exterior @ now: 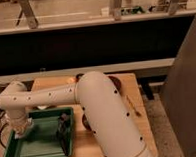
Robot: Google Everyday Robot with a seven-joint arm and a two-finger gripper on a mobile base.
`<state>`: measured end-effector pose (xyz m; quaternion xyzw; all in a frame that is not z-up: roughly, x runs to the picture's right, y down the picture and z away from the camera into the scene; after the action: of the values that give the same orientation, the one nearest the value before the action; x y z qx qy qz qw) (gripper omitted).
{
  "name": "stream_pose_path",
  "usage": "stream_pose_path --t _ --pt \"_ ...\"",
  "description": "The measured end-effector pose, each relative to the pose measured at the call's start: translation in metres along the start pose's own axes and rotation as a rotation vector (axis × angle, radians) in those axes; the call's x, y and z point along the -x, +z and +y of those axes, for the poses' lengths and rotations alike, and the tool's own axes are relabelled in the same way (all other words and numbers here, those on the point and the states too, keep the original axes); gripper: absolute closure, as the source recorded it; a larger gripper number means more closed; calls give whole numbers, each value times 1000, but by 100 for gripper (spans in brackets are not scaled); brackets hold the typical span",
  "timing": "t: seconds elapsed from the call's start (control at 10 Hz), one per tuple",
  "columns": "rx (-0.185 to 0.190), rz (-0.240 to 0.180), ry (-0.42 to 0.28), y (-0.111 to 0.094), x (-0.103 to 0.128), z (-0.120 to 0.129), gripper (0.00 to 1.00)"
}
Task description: Wipe tray with towel
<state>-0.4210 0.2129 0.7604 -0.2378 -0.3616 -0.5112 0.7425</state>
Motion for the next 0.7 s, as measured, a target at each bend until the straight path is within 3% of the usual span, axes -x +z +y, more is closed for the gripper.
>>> stream_pose_path --t 0.3,0.7 --pt "-36 31 41 -9 -24 15 100" --pt "-31 17 71 2 -32 24 100"
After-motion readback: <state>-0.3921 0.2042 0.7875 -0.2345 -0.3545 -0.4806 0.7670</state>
